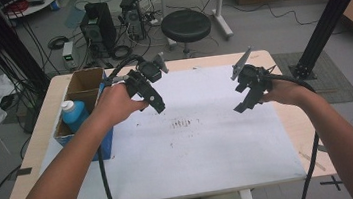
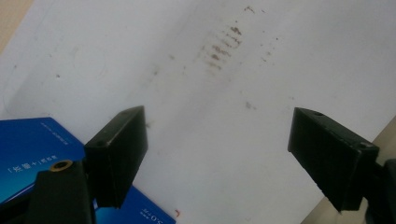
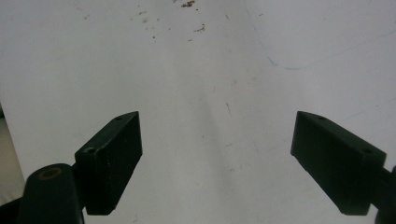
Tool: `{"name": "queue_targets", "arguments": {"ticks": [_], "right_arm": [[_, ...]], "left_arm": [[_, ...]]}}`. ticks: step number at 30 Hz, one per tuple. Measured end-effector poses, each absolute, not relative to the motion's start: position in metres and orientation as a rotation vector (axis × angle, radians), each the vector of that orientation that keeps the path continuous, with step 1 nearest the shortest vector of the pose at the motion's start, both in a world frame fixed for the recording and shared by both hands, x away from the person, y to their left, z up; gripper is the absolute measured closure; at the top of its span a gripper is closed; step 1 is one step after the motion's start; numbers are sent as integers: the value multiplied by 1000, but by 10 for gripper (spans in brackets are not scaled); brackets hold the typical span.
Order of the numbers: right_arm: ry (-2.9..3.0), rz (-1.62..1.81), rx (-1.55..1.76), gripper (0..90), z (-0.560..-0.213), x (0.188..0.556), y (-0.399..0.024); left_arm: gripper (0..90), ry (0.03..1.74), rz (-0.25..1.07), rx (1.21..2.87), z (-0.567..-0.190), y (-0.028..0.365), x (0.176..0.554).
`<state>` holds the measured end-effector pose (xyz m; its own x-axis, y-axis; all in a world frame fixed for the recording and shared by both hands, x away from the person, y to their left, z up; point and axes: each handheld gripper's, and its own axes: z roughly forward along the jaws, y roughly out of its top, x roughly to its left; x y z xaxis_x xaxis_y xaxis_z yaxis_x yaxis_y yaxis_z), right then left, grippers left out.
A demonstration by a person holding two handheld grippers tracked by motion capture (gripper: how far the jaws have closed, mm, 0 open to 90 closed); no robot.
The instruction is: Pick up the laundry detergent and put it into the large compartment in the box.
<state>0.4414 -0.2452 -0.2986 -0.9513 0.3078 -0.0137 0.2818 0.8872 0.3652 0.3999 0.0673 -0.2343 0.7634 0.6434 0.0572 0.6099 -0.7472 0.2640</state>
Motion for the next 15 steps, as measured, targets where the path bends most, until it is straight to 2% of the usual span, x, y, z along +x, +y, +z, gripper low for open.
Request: {"name": "queue_targets", "arguments": {"ticks": [15], "right_arm": [[2978, 559, 467, 162, -298, 439, -245]], "left_arm": [[208, 982, 210, 2733, -234, 67, 399]]}}
